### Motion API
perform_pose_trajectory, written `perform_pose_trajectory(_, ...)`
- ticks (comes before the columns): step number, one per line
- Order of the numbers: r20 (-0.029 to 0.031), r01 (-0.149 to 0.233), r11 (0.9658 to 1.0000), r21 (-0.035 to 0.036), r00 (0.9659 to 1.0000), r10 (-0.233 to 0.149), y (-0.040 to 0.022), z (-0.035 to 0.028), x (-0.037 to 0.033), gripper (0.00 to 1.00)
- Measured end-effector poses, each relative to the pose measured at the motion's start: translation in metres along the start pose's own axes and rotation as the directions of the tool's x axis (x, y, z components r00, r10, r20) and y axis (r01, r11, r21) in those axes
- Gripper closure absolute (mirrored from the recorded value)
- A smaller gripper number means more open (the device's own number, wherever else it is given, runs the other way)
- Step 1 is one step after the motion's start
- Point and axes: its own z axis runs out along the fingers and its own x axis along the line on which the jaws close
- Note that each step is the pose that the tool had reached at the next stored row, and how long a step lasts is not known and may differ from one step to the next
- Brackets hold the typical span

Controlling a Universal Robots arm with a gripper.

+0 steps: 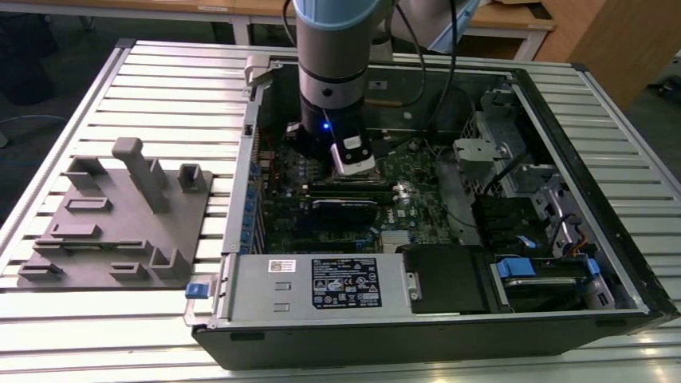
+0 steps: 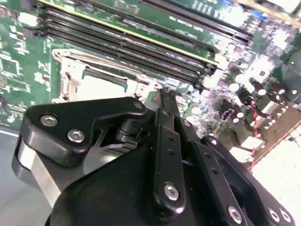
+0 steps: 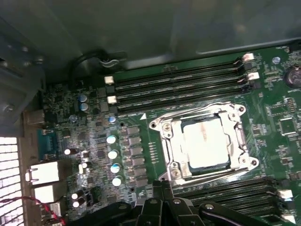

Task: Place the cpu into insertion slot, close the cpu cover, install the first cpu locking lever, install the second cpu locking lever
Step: 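Install the second cpu locking lever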

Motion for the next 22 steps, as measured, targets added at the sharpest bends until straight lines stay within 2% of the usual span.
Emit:
perform_pose_trajectory(10, -0.0004, 0.0, 1.0, 0.0, 1.0, 0.0, 0.0066, 0.001, -0.0336, 0.89)
perform_pose_trajectory(13, -0.0006, 0.0, 1.0, 0.0, 1.0, 0.0, 0.0082, 0.0012, -0.0413, 0.89)
perform_pose_trajectory(16, -0.0005, 0.0, 1.0, 0.0001, 1.0, 0.0, 0.0108, 0.0015, -0.043, 0.89)
perform_pose_trajectory(22, -0.0005, 0.0, 1.0, 0.0001, 1.0, 0.0, 0.022, 0.0032, -0.0411, 0.89)
